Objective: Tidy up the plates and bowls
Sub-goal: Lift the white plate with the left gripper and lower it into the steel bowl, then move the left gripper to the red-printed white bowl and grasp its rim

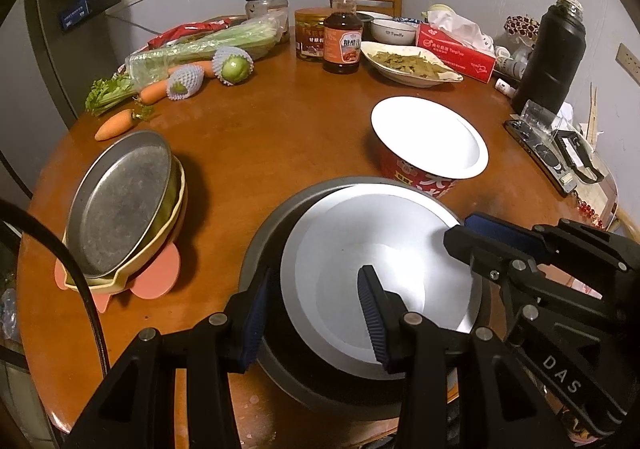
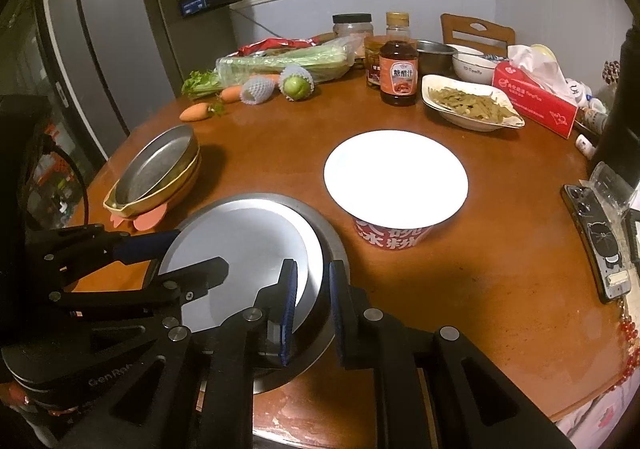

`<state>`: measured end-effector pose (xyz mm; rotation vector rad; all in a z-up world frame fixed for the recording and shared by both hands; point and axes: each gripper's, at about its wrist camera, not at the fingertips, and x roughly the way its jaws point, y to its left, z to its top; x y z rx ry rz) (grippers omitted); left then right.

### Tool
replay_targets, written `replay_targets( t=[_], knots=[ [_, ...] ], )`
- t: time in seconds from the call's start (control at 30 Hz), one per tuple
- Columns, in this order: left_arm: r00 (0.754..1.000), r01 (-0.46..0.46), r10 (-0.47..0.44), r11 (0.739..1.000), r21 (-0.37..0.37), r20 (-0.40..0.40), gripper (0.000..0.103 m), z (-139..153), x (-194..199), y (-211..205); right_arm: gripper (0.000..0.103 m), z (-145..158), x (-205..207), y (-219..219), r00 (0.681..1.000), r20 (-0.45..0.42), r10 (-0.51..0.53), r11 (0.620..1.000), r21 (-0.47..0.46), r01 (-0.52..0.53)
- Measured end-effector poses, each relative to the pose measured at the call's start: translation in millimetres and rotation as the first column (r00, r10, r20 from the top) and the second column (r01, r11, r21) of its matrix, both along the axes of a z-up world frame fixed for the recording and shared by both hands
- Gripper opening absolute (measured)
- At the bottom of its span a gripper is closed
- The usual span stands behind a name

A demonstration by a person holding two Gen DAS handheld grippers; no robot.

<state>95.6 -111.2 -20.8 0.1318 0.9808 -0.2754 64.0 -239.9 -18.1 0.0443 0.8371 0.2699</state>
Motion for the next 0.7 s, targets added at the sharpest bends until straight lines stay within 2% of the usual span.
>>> replay_targets(
  t=[0.43,0.7],
  knots=[
    [0.999,0.001,-0.001,1.0,-0.004,0.037,0.044,15,-8,-1,0.027,13,-9,-4,0.999,0.039,-0.006,1.0,0.014,0.006],
    [0.998,0.018,-0.016,0.999,-0.031,0.064,0.044,34,-8,-5,0.029,25,-13,-16,0.997,0.071,-0.03,0.999,0.043,0.027]
  ],
)
